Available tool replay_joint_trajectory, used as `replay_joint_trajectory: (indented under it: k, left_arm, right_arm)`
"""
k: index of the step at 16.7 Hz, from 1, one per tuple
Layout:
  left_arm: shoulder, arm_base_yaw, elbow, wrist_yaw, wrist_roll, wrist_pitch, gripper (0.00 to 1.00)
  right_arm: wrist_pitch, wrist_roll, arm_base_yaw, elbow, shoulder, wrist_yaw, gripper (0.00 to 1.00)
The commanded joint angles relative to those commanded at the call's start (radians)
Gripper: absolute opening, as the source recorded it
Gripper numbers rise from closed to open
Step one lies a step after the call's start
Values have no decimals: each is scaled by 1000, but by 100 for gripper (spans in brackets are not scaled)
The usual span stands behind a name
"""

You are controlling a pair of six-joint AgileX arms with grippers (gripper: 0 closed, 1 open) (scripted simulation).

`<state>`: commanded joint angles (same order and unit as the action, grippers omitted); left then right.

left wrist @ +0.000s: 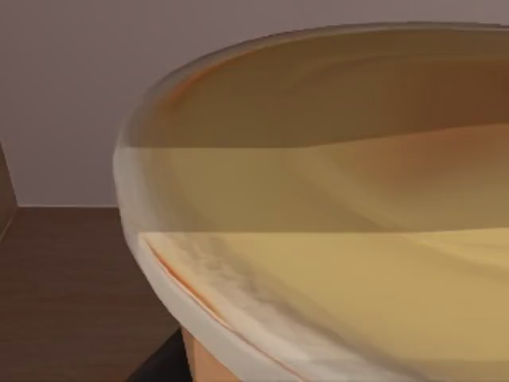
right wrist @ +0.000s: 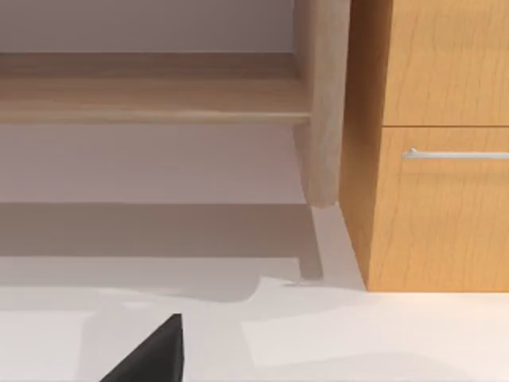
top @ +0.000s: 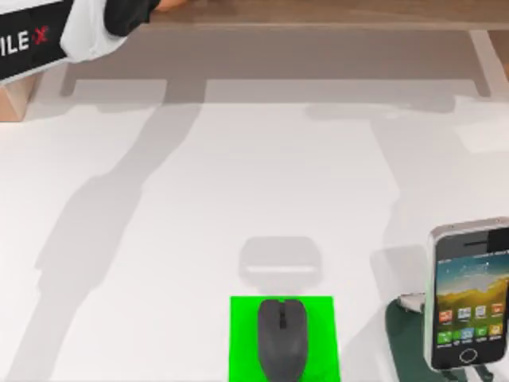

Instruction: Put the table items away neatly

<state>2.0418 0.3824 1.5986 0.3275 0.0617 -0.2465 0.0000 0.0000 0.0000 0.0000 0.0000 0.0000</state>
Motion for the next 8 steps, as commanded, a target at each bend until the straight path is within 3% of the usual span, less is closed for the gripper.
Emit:
replay_joint_trajectory:
  k: [2,8]
  left_arm:
    - [0,0,0,0,0,0,98]
    - [0,0,0,0,0,0,100]
  right_arm:
    - [0,0,0,0,0,0,100]
    - [0,0,0,0,0,0,100]
